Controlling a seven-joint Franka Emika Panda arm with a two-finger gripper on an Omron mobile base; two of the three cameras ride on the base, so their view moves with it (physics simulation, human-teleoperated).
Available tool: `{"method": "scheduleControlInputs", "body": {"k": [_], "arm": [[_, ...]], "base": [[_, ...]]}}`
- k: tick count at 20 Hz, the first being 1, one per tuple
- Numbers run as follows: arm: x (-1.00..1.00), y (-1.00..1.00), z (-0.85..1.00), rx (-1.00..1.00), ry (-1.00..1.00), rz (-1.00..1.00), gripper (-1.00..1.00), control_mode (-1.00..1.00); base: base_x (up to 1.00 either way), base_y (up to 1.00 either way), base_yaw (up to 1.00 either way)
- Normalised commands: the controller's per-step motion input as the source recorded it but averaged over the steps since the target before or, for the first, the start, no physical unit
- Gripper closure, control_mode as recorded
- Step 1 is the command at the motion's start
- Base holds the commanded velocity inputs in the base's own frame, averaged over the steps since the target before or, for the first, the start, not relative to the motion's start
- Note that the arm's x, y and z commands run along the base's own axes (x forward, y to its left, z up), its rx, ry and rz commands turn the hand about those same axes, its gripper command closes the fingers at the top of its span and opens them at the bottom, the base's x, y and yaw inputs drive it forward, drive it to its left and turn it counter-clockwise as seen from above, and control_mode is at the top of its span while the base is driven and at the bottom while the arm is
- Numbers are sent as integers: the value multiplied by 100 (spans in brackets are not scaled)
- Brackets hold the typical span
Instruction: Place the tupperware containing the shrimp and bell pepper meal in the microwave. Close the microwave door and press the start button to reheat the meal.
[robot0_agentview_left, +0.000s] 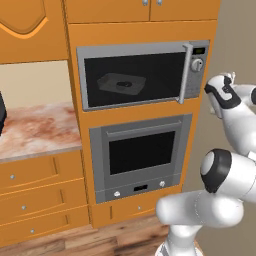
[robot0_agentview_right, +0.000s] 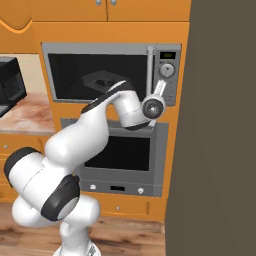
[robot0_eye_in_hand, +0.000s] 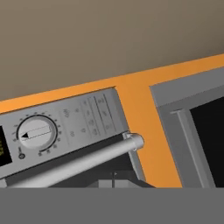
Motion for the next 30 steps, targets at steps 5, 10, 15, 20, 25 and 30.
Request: {"method": "scheduleControlInputs", "body": {"k": [5, 10, 15, 20, 25, 30], "arm": [[19, -7, -15, 4, -4, 8, 100, -100], [15, -18, -9, 4, -2, 5, 100, -100], [24, -14, -7, 0, 0, 2, 100, -100], [29, -6, -6, 0, 0, 1, 100, -100], [29, -3, -4, 0, 0, 1, 100, -100], [32, 0, -2, 0, 0, 0, 100, -100]], "base": [[0, 0, 0], [0, 0, 0], [0, 0, 0], [0, 0, 0], [0, 0, 0], [0, 0, 0]]}}
